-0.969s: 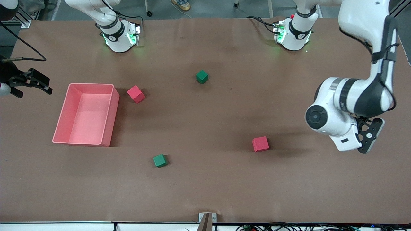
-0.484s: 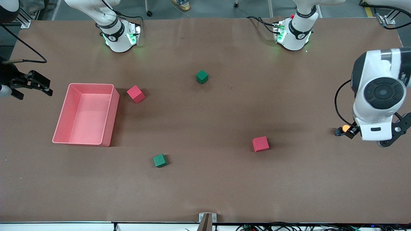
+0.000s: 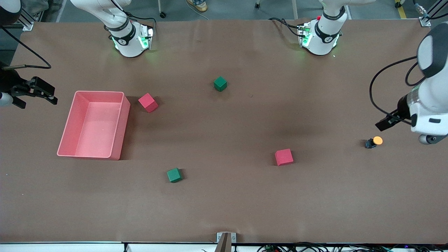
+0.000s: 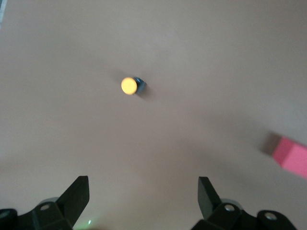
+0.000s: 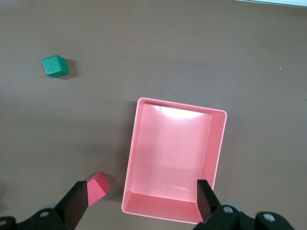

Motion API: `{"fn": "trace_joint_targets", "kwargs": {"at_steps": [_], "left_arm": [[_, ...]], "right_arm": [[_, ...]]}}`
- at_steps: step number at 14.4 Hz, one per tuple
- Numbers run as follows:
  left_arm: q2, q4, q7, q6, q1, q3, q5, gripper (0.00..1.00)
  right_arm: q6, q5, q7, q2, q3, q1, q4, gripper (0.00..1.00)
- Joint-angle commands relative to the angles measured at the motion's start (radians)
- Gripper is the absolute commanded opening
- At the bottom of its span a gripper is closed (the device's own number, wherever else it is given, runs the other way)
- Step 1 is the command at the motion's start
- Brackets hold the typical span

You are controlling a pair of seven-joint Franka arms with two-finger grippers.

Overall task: Place and upright button with both arms
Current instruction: 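Raise the open left gripper up and away from the button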

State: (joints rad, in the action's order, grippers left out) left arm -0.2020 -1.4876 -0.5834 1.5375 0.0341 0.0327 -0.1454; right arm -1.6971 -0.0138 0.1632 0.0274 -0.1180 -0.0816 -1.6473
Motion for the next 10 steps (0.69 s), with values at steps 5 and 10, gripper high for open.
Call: {"fn": "trace_joint_targets", "kwargs": {"at_steps": [5,10], "left_arm": [[0.027,0.043,0.255,-0.094,-0.056,0.003,0.128,1.00],[0.019,0.058,0.388,-0.094,-0.069,0.007,0.127,1.00]], "right_arm": [[0.003,0.015,0.004,0.005,-0.002,-0.004,-0.006,1.00],[0.007,0.015,0.006,0.005,-0.002,-0.001,-0.009,1.00]]}}
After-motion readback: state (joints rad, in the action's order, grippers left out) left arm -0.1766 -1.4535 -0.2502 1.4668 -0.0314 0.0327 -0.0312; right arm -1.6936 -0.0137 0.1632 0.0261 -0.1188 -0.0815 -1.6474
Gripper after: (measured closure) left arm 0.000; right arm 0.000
